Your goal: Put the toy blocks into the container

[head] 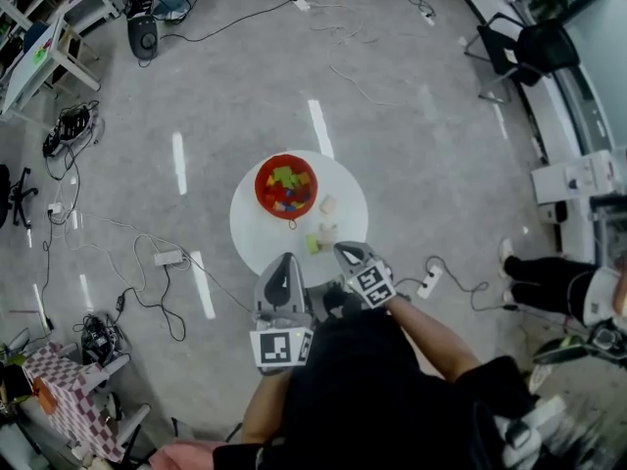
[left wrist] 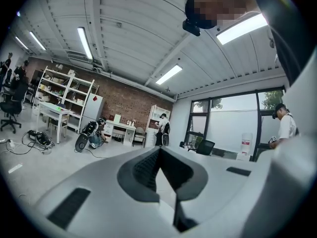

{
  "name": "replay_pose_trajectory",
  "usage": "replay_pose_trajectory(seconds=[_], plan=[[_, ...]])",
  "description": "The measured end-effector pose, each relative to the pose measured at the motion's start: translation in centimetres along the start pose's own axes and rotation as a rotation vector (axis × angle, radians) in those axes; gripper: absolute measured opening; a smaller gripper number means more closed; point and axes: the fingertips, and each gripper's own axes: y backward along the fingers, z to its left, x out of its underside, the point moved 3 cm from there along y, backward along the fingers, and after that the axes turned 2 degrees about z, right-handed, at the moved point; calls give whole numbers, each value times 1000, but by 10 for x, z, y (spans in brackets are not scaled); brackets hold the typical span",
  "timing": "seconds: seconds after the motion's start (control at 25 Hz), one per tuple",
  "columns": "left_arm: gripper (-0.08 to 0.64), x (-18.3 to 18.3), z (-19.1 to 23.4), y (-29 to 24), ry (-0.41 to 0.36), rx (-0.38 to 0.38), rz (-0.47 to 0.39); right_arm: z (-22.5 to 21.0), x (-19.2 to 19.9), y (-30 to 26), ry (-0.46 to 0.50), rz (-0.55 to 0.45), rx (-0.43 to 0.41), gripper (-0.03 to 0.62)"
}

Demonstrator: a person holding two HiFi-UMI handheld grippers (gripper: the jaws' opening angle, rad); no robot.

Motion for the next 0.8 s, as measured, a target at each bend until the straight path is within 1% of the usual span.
replay_pose_trajectory(seconds=[0.12,0.28,0.44,0.68,0.8], plan=[[-2,-2,5,-6,9,1,11,0,12,-17,21,81,-24,-3],[-2,-3,9,-12,12,2,10,0,35,-43,40,203,-81,2],[-2,1,13,-14,9,4,28,4,53,-59,57,326,-140,36],[-2,4,20,-19,30,3,43,0,83,-80,146,444,-181,47],[-2,5,21,-22,24,10,49,-6,108,-94,234,519,-183,65]])
